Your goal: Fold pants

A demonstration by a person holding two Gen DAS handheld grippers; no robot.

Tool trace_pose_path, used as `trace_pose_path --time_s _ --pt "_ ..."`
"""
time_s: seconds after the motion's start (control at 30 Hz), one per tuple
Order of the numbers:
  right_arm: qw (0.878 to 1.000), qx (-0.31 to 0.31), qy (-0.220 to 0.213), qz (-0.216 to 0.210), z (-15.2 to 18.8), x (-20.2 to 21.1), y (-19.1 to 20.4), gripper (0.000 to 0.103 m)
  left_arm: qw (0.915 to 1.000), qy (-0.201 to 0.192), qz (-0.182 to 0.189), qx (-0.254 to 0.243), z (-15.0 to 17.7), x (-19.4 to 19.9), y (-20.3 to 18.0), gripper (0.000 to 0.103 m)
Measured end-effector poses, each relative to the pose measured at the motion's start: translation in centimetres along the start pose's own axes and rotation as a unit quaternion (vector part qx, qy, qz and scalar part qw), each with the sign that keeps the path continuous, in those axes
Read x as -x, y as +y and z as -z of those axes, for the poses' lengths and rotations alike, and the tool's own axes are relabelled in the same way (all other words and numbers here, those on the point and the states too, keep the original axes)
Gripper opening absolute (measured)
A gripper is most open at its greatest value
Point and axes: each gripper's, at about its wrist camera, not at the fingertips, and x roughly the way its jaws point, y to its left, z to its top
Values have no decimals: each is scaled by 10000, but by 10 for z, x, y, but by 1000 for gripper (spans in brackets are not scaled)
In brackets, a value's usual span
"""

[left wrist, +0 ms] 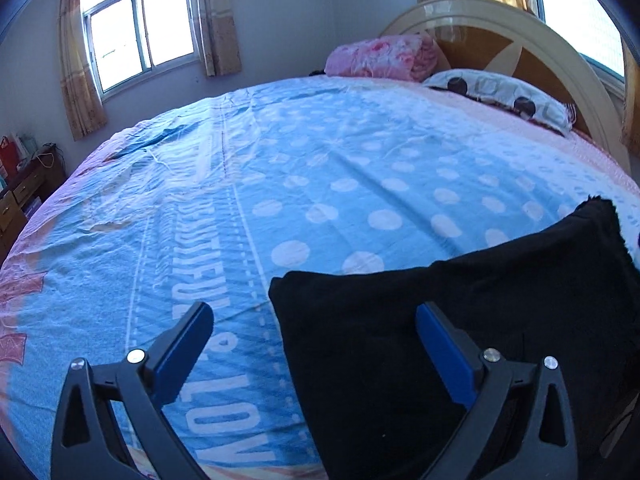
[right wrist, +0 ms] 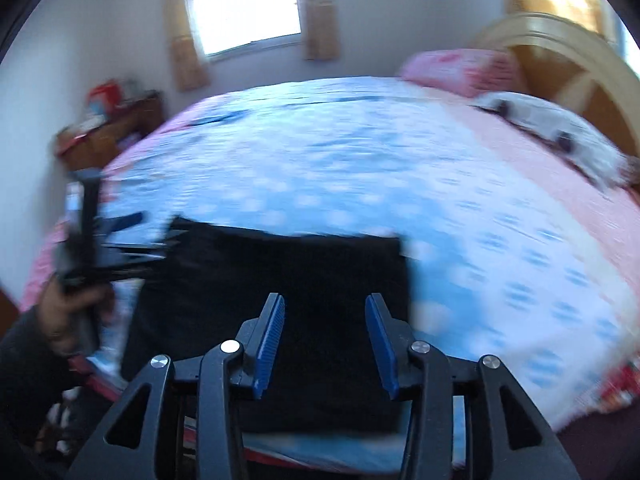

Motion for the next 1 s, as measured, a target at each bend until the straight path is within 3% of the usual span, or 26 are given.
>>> trace_pose_path --time_s 0.1,0.2,0.23,0.37,0.53,0.73,0.9,1.0 --pt "9992 -14 373 144 -5 -41 -1 45 9998 190 10 -12 2 -12 0 103" --pt "9954 -463 760 344 -4 -73 -22 45 9995 256 139 92 2 -20 2 103" --pt "9932 -676 920 231 -1 -84 -35 45 9993 287 183 127 2 -23 2 103" --pt "9902 -1058 872 -280 2 -85 -53 45 9989 326 254 208 1 -31 2 103" --pt "9907 -1030 825 -345 6 -85 -52 45 9980 385 352 345 -1 -38 4 103" --pt "9934 -780 826 -156 7 -83 -47 45 9988 233 213 376 -4 -13 8 103" --pt "9957 -549 712 217 0 -68 -31 45 9984 -116 218 503 13 36 13 103" --pt "9974 -126 411 580 -9 -52 -8 57 9981 -121 316 508 32 53 8 103"
